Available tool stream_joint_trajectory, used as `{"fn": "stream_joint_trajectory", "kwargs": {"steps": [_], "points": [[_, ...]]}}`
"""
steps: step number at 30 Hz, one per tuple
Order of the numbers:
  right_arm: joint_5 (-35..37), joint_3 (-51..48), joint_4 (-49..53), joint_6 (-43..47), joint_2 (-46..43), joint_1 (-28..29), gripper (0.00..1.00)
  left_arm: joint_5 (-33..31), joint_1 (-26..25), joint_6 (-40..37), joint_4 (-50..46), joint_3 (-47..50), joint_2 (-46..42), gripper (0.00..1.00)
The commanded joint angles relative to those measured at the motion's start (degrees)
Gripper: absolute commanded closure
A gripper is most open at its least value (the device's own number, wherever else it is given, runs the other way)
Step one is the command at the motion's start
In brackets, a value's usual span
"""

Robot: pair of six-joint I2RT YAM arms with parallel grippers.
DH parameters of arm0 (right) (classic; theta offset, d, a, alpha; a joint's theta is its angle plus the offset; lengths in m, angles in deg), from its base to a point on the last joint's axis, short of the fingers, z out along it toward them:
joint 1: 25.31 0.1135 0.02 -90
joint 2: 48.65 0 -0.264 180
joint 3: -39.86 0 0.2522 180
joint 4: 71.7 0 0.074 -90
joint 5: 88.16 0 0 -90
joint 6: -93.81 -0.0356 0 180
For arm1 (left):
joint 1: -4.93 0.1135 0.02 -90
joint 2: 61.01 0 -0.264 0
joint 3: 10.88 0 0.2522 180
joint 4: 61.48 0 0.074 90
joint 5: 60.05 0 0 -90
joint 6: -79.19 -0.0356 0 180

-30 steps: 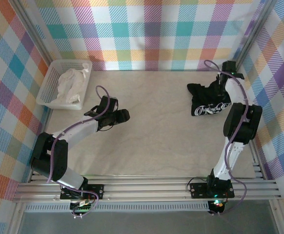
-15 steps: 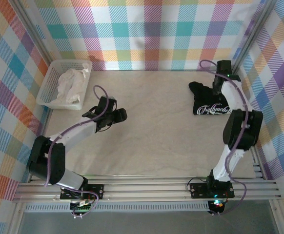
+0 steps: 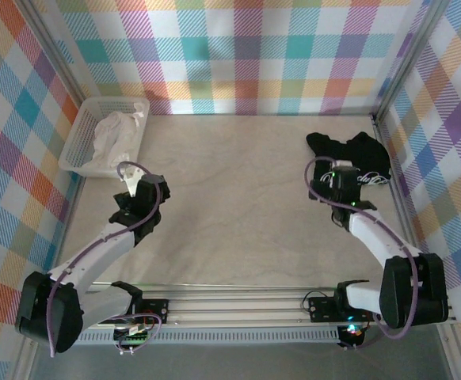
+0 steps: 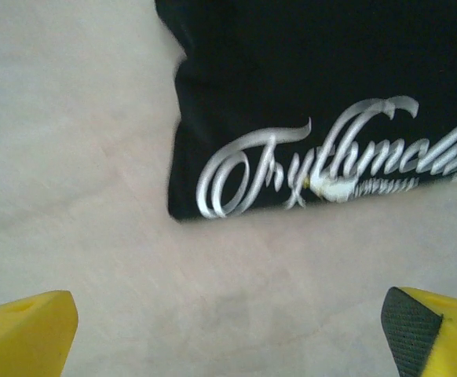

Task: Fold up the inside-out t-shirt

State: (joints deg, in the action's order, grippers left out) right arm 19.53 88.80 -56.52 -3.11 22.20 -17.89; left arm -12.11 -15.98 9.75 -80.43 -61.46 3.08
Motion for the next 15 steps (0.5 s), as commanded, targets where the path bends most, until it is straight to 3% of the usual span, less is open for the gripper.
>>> {"fn": "stream_joint_trajectory", "kwargs": {"steps": [1, 3, 5, 7, 11, 14, 15], "points": [[2.19, -5.81, -19.29, -0.41, 2.57, -0.36, 0.0, -5.84, 1.5, -12.76, 13.89, 4.86, 3.48, 0.0], [0.95, -8.27, -26.58, 0.51, 6.29, -0.36, 0.0, -0.83, 2.83, -18.01, 24.17, 7.34, 7.96, 0.0], [0.37, -6.46, -25.64, 0.96, 7.94, -0.48, 0.0, 3.52, 4.69, -18.79, 30.31, 8.24, 12.34, 0.0], [-0.99, -8.73, -33.54, 3.39, 8.54, -0.73, 0.0, 8.76, 6.55, -20.34, 37.32, 9.65, 16.26, 0.0], [-4.14, -11.03, -40.35, 5.69, 8.79, -2.18, 0.0, 14.3, 9.11, -23.07, 45.27, 11.03, 19.66, 0.0], [-6.1, -14.91, -51.34, 5.97, 12.15, -3.29, 0.0, 18.65, 12.24, -21.06, 52.66, 13.64, 23.04, 0.0], [-7.18, -15.63, -54.68, 5.88, 14.12, -3.63, 0.0, 20.18, 12.37, -20.66, 48.45, 12.45, 22.16, 0.0]]}}
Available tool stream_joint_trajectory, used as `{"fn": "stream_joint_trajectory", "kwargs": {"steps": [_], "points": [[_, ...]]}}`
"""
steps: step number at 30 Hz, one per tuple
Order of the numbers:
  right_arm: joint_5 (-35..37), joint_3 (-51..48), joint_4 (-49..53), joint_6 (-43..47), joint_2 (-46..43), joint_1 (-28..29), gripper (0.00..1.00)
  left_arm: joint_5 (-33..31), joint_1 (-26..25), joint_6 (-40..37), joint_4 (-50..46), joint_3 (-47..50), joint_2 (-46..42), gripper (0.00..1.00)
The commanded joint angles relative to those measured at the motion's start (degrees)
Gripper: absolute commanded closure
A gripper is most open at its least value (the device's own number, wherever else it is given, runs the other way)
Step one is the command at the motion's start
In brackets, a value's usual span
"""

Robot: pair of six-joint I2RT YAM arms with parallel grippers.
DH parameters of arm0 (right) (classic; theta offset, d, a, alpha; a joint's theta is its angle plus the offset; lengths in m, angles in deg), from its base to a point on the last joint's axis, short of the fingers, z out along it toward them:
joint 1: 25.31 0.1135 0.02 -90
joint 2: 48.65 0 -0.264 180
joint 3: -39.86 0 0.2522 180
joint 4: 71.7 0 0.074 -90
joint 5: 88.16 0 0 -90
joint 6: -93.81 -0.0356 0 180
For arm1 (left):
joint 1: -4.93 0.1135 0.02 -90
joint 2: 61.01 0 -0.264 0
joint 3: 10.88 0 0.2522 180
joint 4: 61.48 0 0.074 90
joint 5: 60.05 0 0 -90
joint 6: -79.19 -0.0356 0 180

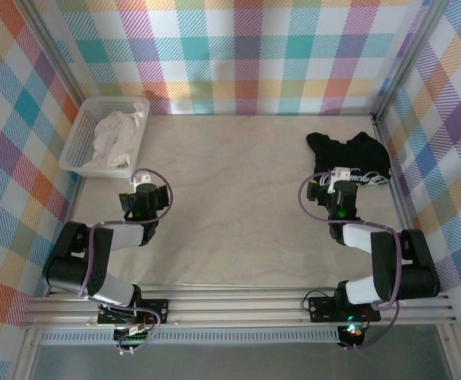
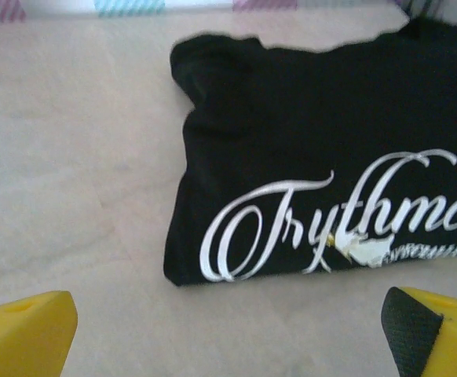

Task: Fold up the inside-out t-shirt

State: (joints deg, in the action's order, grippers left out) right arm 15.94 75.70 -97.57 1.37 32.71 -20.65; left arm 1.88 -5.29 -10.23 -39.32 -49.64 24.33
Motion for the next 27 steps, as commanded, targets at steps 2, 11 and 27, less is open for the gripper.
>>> {"fn": "stream_joint_trajectory", "kwargs": {"steps": [2, 11, 27], "points": [[-3.8, -2.49, -16.77, 1.69, 6.95, -1.03, 0.0, 10.03, 2.76, -1.13, 8.81, 0.65, 2.36, 0.0], [-7.41, 0.41, -9.73, 0.5, 6.48, -2.91, 0.0, 16.24, 4.77, -1.28, 11.69, 1.61, 4.31, 0.0], [-7.43, 0.41, -9.92, 0.7, 6.53, -2.83, 0.0, 16.32, 4.73, -1.25, 11.72, 1.66, 4.33, 0.0]]}}
